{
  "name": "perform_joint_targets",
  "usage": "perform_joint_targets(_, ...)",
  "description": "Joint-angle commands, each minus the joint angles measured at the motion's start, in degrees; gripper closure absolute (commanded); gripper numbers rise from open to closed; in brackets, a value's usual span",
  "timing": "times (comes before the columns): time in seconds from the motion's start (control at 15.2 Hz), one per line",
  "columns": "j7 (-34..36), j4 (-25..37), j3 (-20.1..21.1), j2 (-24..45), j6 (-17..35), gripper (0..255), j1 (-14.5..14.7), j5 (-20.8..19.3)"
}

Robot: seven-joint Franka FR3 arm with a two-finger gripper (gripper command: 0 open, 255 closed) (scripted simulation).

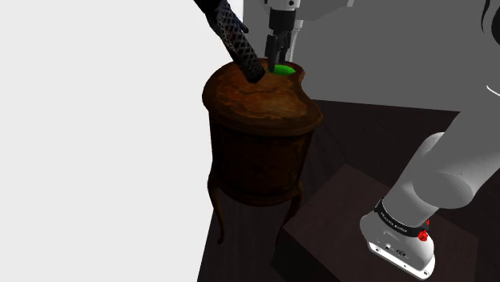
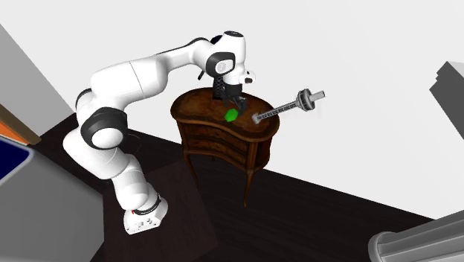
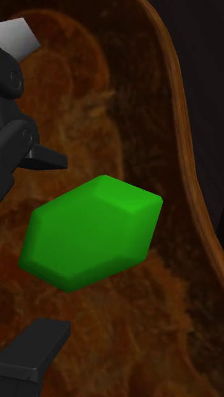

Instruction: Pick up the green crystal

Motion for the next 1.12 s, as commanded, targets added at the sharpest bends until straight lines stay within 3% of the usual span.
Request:
perform_joint_targets(0.0, -0.1, -1.9, -0.1, -0.3, 1.7, 0, 0.0, 0.0)
perform_joint_targets(0.13, -0.1, -2.5, -0.1, -0.4, 2.1, 0, 0.0, 0.0)
perform_joint_targets(0.2, -0.1, -2.5, -0.1, -0.4, 2.1, 255, -0.1, 0.0)
perform_joint_targets(0.79, -0.1, -2.5, 0.0, -0.4, 2.1, 255, 0.0, 0.0)
perform_joint_targets(1.06, -0.1, 1.3, 0.0, 0.2, -1.1, 255, 0.0, 0.0)
